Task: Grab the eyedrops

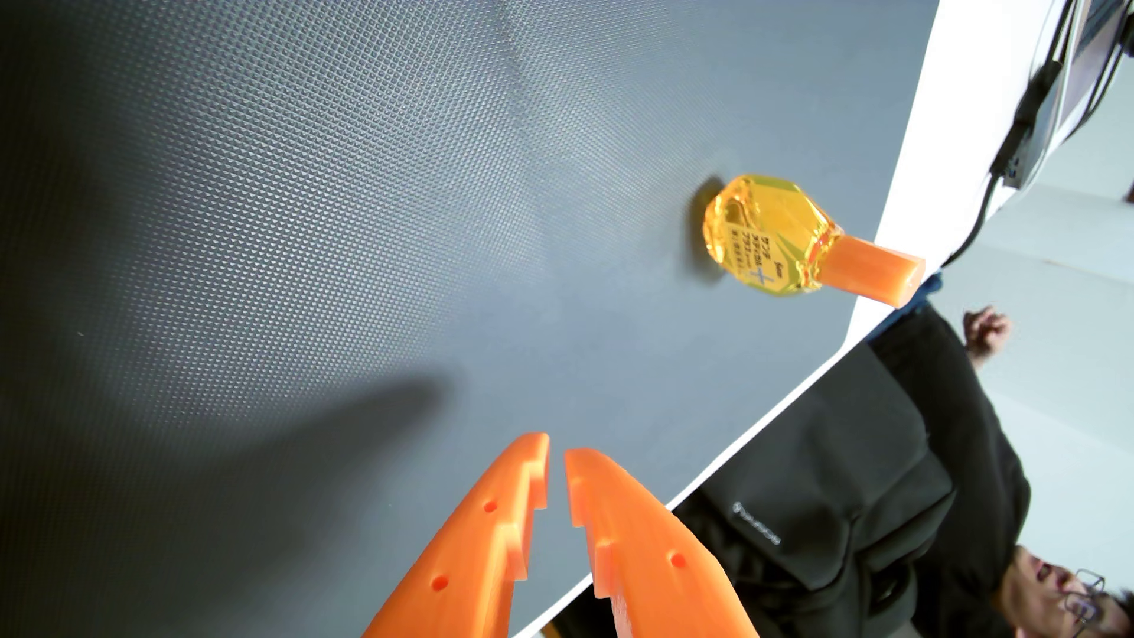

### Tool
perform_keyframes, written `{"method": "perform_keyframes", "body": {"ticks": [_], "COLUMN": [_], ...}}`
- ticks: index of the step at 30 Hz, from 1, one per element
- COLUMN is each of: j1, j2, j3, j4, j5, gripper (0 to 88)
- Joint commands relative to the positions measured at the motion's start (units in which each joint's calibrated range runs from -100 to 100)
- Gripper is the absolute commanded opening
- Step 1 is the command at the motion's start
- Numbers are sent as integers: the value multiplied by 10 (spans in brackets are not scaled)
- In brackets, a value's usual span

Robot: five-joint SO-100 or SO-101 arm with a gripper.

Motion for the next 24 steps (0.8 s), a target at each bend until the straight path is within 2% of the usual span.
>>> {"method": "perform_keyframes", "body": {"ticks": [1, 24], "j1": [1, 1], "j2": [-3, -3], "j3": [-1, -1], "j4": [-4, -4], "j5": [3, 3], "gripper": [11, 11]}}
